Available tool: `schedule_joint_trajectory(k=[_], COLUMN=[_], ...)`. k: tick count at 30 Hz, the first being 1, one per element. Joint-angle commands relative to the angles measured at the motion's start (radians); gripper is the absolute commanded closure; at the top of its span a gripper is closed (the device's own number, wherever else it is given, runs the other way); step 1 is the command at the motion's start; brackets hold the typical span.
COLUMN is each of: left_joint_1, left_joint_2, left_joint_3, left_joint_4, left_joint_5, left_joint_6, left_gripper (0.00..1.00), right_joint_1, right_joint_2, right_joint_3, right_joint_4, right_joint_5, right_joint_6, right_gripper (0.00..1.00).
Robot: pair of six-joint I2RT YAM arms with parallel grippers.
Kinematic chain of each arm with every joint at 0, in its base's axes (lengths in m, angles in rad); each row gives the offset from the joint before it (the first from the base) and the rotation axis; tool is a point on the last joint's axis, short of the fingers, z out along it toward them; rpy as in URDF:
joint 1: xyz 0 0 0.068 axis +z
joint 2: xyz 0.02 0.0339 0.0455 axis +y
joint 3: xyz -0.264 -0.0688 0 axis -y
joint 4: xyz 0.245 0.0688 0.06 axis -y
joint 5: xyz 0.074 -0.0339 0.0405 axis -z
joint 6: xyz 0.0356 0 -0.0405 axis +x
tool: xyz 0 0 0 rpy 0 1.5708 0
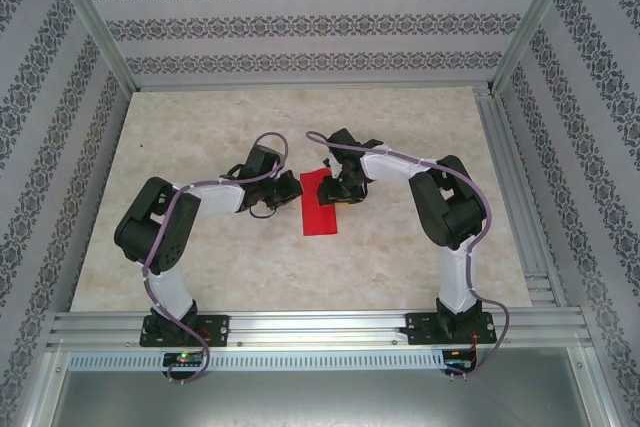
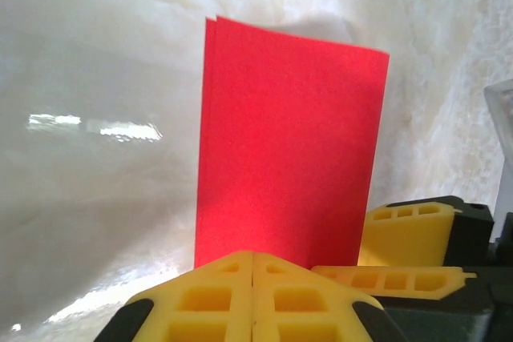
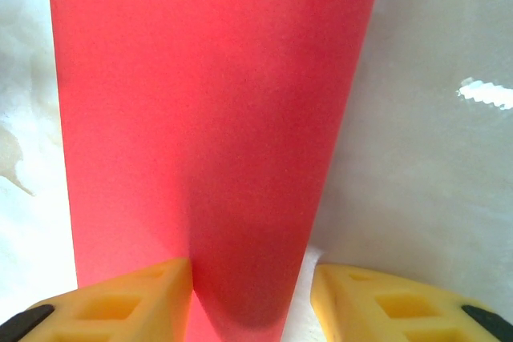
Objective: Fold a paper plane with a square sheet of paper (pick it up from the middle)
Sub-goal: Hold the square sheet of paper at the center of the table.
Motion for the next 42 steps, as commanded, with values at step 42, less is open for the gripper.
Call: schedule_joint_trajectory(k=[42], left_joint_1=[-0.020], left_joint_2=[0.155], left_joint_3=[0.113], left_joint_4=[-0.076], left_joint_5=[0.110], left_joint_6=[0.056], left_gripper=[0.93], right_joint_1=[0.046], right_joint_2=[0.155], right_joint_3=[-0.031], right_joint_4=[0.028], right_joint_5=[0.064], right_joint_6=[-0.029], right_gripper=[0.52])
